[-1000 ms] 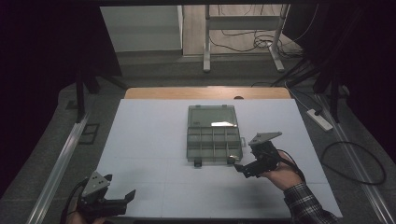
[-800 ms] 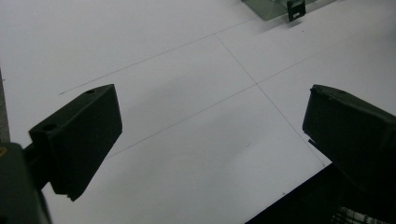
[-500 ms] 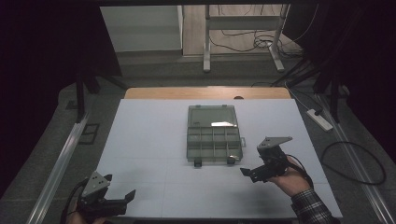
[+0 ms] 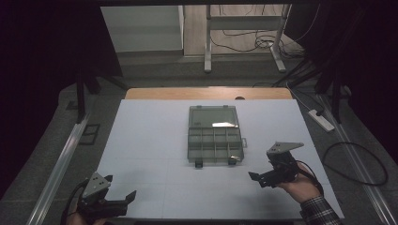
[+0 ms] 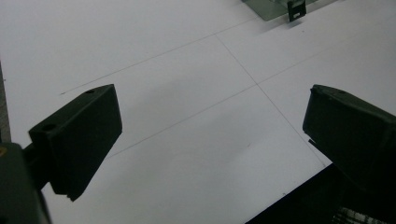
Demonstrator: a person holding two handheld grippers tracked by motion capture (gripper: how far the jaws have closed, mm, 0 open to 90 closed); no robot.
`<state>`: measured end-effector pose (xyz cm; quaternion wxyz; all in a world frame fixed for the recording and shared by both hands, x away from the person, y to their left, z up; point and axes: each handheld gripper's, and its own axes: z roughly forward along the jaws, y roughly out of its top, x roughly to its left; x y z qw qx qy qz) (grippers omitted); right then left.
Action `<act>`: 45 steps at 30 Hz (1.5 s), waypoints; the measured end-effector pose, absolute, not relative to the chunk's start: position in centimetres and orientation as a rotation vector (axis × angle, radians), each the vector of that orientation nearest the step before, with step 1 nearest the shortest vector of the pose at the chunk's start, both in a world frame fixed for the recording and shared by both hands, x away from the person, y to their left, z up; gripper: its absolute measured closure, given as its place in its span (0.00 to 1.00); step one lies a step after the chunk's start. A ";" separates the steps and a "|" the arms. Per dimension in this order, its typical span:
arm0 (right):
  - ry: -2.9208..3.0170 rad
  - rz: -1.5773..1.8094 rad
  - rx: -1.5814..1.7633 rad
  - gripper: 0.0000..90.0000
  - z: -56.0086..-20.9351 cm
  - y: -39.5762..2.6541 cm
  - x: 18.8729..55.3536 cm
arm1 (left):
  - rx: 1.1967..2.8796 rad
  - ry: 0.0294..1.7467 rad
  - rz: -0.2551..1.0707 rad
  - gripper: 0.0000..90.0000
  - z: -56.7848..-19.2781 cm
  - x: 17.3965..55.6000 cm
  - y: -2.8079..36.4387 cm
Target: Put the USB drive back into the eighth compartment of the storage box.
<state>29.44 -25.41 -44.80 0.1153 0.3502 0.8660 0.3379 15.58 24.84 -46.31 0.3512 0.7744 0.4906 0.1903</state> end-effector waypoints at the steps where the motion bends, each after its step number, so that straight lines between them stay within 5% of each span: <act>1: 2.534 0.991 1.029 0.00 -44.8 -25.6 29.3 | 2.005 1.270 0.492 0.05 -46.3 15.6 24.8; 45: 2.402 0.990 1.185 0.00 -44.4 -31.4 25.4 | 2.011 1.274 0.502 0.05 -46.3 15.6 24.7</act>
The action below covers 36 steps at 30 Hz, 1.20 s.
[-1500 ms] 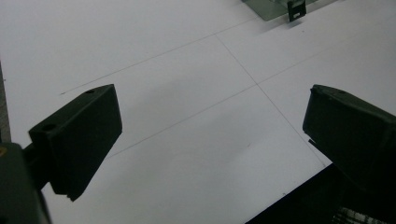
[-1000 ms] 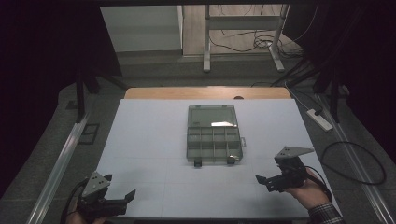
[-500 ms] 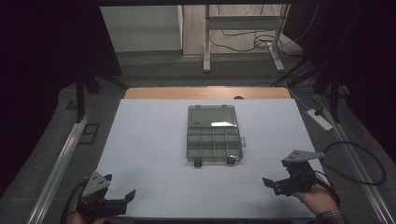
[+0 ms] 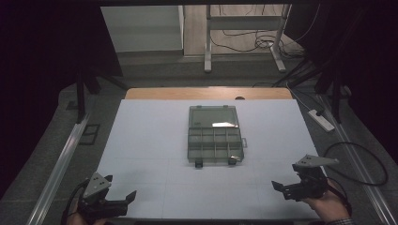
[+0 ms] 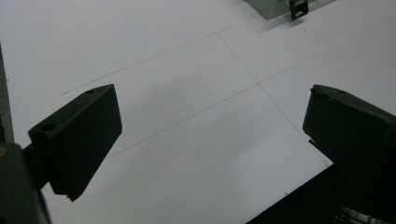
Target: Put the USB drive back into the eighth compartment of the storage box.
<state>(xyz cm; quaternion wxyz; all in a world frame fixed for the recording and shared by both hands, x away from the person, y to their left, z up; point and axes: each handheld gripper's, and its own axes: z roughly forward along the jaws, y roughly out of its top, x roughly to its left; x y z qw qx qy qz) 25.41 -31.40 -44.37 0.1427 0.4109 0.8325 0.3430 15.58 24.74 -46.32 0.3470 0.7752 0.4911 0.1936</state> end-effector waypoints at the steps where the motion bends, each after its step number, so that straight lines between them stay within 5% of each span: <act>1: 2.396 0.990 1.193 0.00 -44.3 -31.6 25.3 | 2.011 1.274 0.503 0.05 -46.3 15.6 24.7; 36: 2.309 0.921 1.268 0.00 -44.0 -34.4 22.3 | 2.012 1.279 0.504 0.05 -46.3 15.6 24.7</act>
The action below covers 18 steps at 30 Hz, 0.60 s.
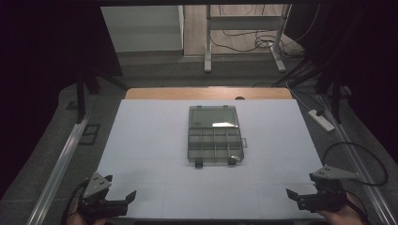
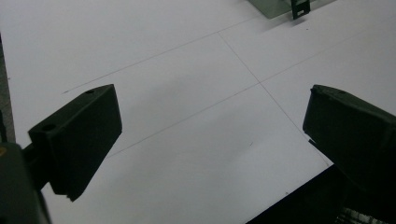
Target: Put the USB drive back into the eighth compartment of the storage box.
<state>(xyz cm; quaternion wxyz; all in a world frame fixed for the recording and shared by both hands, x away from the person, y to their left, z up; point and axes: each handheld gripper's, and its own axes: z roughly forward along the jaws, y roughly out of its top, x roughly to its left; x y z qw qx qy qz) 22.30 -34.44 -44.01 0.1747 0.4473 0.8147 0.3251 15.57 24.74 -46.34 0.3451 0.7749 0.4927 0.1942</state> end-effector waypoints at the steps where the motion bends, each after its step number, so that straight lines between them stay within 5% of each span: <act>1: 2.308 0.916 1.270 0.00 -44.0 -34.5 22.3 | 2.012 1.280 0.504 0.05 -46.3 15.6 24.7; 18: 2.319 0.850 1.265 0.00 -44.1 -34.4 22.0 | 2.013 1.280 0.505 0.05 -46.3 15.6 24.7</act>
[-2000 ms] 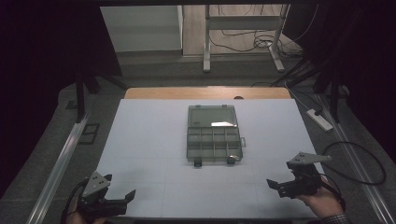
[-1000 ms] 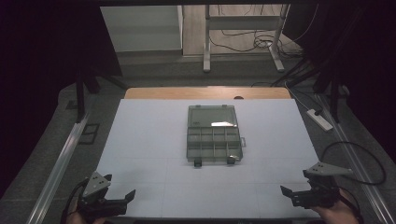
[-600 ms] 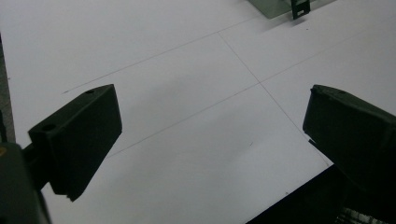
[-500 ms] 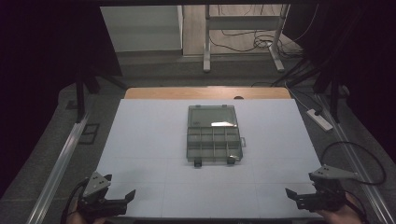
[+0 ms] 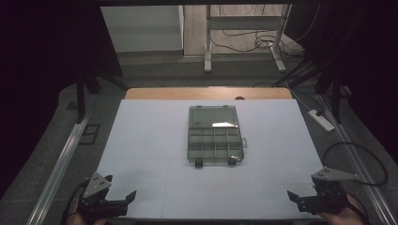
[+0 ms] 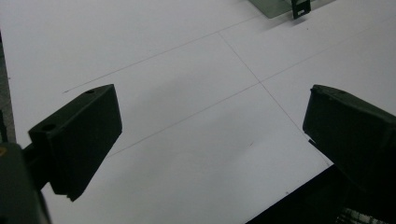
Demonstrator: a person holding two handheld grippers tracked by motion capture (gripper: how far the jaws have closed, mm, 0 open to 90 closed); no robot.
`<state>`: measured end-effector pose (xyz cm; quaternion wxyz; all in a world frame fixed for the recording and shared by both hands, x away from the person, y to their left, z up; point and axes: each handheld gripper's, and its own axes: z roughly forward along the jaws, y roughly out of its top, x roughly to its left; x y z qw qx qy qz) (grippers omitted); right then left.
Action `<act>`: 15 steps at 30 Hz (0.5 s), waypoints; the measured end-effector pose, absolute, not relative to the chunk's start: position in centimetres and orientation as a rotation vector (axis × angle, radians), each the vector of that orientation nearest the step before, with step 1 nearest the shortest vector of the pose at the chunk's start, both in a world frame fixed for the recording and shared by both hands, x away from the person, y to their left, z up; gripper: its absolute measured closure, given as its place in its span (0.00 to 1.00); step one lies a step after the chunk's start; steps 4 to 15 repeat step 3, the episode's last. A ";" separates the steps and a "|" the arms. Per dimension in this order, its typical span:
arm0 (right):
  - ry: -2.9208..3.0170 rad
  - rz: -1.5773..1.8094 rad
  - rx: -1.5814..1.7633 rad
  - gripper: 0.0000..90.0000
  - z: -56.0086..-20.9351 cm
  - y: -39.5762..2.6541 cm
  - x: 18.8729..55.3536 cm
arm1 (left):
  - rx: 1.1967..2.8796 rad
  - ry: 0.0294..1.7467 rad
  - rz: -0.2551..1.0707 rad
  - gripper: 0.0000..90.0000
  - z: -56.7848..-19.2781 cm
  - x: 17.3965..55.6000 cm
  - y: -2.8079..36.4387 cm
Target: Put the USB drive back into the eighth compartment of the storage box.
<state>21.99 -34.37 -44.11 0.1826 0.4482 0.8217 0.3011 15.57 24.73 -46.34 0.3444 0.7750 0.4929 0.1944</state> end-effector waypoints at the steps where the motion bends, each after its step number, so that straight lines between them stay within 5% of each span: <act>1: 2.320 0.846 1.264 0.00 -44.1 -34.3 22.0 | 2.013 1.279 0.505 0.05 -46.3 15.6 24.7; 15: 2.323 0.840 1.261 0.00 -44.2 -34.3 22.0 | 2.015 1.279 0.506 0.05 -46.3 15.6 24.7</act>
